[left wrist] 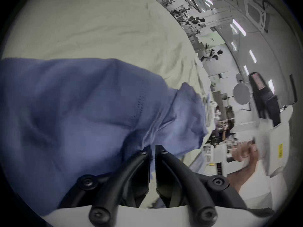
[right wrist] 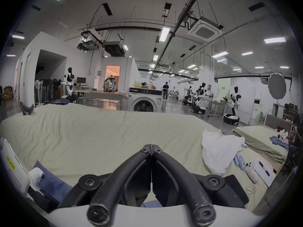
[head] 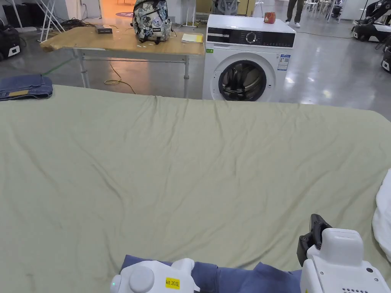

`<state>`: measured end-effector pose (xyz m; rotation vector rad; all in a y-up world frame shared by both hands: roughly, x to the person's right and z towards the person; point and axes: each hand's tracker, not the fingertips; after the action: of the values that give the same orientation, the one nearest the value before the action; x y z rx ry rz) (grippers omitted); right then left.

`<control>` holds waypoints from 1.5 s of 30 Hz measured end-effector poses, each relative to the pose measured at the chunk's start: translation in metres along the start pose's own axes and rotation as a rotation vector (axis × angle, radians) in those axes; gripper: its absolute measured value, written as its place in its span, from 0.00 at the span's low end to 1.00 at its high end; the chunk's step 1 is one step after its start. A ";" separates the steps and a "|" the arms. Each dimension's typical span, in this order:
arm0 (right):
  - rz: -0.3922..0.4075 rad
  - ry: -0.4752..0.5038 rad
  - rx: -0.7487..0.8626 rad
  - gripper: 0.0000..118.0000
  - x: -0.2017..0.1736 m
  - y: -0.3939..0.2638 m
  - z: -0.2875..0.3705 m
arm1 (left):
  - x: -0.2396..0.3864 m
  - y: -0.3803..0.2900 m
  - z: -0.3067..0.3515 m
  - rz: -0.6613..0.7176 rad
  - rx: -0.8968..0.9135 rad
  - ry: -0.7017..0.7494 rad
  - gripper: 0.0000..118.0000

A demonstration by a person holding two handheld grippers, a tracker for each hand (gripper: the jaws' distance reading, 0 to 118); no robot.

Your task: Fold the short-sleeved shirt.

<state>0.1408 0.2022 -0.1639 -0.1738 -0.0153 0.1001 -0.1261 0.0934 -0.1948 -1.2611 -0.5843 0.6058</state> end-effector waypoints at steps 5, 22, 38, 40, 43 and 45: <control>0.010 0.000 -0.002 0.00 0.002 0.000 0.001 | 0.006 -0.001 0.011 -0.005 0.009 -0.025 0.01; 0.006 0.020 0.010 0.00 -0.005 0.007 -0.001 | -0.116 0.006 0.183 0.137 0.252 0.034 0.29; 0.011 0.030 -0.013 0.00 -0.014 0.003 -0.002 | -0.172 0.001 0.114 0.183 0.210 -0.352 0.13; 0.009 0.025 -0.012 0.00 -0.013 0.003 -0.002 | -0.172 0.000 0.110 0.184 0.204 -0.245 0.07; 0.007 0.025 -0.014 0.00 -0.012 0.003 -0.002 | -0.170 -0.006 0.117 0.201 0.255 -0.283 0.05; 0.008 0.027 -0.016 0.00 -0.011 0.004 -0.002 | -0.158 -0.008 0.123 0.179 0.261 -0.259 0.03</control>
<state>0.1293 0.2044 -0.1665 -0.1911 0.0118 0.1056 -0.3237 0.0652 -0.1732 -1.0011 -0.5873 0.9731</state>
